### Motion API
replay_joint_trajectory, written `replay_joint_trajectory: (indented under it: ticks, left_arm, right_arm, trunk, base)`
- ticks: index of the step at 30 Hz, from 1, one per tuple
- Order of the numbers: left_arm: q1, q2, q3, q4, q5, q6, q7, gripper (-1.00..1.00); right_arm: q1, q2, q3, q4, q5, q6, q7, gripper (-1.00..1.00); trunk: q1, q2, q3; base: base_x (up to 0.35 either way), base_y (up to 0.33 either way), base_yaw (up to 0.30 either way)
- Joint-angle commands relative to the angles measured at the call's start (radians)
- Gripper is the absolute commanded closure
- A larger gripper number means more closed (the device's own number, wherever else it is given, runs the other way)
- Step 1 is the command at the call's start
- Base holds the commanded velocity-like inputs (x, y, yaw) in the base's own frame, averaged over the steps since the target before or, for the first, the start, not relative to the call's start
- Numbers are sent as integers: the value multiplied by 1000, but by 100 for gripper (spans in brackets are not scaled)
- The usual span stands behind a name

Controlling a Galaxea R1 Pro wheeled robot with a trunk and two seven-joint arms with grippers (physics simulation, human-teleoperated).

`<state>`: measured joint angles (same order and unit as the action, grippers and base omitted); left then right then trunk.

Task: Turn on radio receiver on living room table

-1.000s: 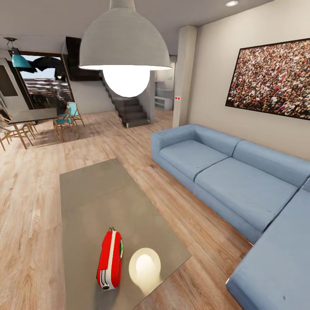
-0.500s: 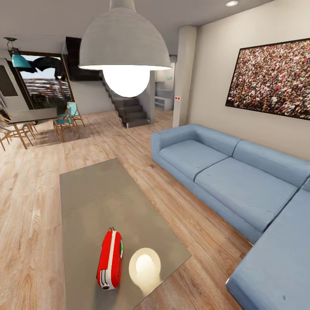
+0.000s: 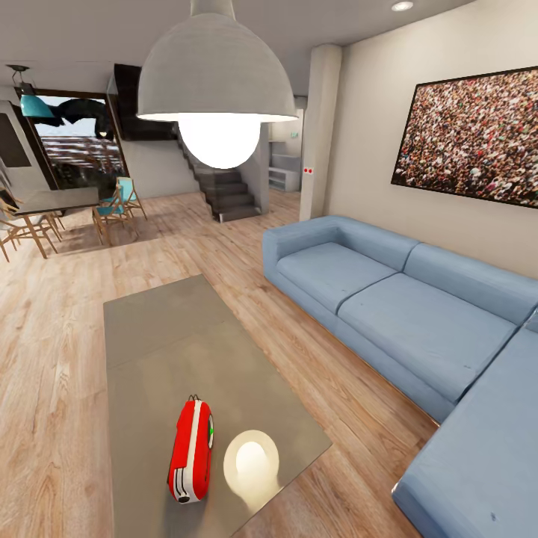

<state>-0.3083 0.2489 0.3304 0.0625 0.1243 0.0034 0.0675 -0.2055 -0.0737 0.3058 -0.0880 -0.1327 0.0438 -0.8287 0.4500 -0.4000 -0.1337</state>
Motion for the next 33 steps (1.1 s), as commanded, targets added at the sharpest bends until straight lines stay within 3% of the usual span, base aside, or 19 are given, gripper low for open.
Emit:
replay_joint_trajectory:
  ticks: [1, 2, 3, 5, 11, 15, 17, 20, 23, 27, 33]
  left_arm:
    - [1, 1, 0, 5, -1, -5, 0, -100]
    - [2, 1, 0, 8, -1, -9, 0, -100]
    - [16, 1, -1, 13, -1, -14, 0, -100]
    - [31, -1, -1, 14, -2, -17, 0, -100]
    - [98, -5, -2, 14, -1, -65, -3, -100]
    - [128, -5, -2, 14, 0, -80, -37, -100]
    - [141, -5, -2, 14, 1, -98, -53, -100]
    - [170, -6, -2, 15, 2, -137, -73, -100]
    - [201, -10, -2, 16, 3, -151, -88, -100]
    - [239, -11, -2, 16, 3, -191, -154, -100]
    - [267, -11, -2, 16, 2, -226, -262, -100]
  right_arm:
    - [1, -1, 1, 10, 0, -2, 9, -100]
    - [2, -1, 1, 18, 0, -3, 27, -100]
    - [7, -9, 1, 41, -1, -5, 105, -100]
    - [9, -14, 1, 73, -1, -8, 140, -100]
    - [15, -17, 1, 132, -1, -85, 167, -100]
    - [26, -17, 0, 137, -3, -125, 185, -100]
    - [34, -16, 0, 138, -18, -133, 222, -100]
    - [60, -17, -1, 139, -81, -141, 315, -100]
    - [102, -17, 0, 139, -108, -186, 349, -100]
    - [142, -15, 1, 139, -116, -306, 378, -100]
    - [155, -15, 1, 143, -118, -337, 510, -100]
  trunk:
    - [0, 0, 0]
    - [0, 0, 0]
    - [0, 0, 0]
    - [0, 0, 0]
    - [0, 0, 0]
    - [0, 0, 0]
    - [0, 0, 0]
    - [0, 0, 0]
    - [0, 0, 0]
    - [0, 0, 0]
    - [0, 0, 0]
  base:
    - [0, 0, 0]
    - [0, 0, 0]
    - [0, 0, 0]
    - [0, 0, 0]
    - [0, 0, 0]
    - [0, 0, 0]
    - [0, 0, 0]
    - [0, 0, 0]
    - [0, 0, 0]
    - [0, 0, 0]
    - [0, 0, 0]
